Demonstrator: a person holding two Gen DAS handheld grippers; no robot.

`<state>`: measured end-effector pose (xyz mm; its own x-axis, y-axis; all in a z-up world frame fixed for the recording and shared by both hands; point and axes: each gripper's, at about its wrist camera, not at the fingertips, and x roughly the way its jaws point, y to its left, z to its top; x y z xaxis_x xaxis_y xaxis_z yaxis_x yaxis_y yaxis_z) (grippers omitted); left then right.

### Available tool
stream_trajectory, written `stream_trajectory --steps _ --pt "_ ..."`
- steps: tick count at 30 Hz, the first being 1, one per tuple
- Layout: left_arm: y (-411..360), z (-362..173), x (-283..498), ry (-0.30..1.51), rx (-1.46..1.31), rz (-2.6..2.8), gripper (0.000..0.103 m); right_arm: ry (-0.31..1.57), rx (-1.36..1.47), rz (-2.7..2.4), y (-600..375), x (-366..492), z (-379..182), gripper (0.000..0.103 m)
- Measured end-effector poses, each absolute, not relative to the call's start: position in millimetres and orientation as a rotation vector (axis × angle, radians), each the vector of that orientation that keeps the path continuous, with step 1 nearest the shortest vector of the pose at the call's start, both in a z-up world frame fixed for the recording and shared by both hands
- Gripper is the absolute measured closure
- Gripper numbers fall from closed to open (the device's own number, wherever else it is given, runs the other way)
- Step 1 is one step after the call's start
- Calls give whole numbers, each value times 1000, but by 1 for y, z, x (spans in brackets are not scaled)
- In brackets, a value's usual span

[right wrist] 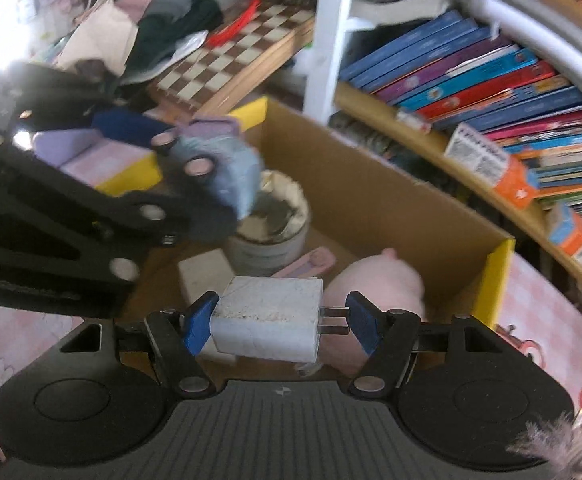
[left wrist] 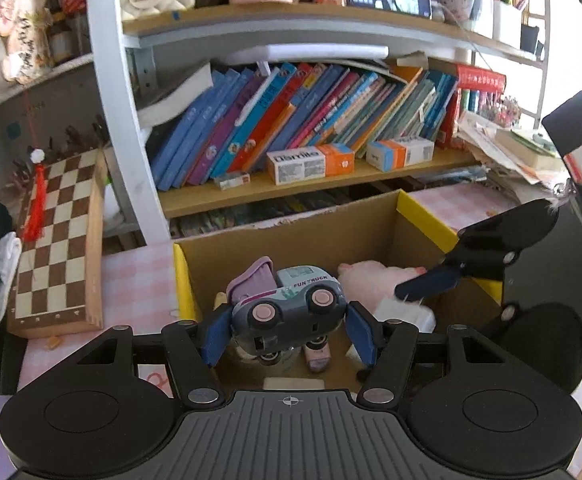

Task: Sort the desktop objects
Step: 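Open both grippers to drop the toy car and charger into the box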

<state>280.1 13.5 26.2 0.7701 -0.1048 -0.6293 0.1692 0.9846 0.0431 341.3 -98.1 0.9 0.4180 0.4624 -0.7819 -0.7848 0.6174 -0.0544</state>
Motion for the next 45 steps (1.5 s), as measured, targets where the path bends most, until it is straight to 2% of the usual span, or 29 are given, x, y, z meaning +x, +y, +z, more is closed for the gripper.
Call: stream_trajectory --steps 9,31,38,45 --pt "4 6 306 756 89 -166 42 903 -435 843 -96 358 -15 35" --pt "6 -6 323 834 57 -138 41 917 -425 864 -94 360 -15 33" --pt "6 7 310 785 76 -110 29 888 -393 843 -103 359 -8 20" --pt "2 26 285 715 81 -74 22 835 -344 821 -121 352 7 20"
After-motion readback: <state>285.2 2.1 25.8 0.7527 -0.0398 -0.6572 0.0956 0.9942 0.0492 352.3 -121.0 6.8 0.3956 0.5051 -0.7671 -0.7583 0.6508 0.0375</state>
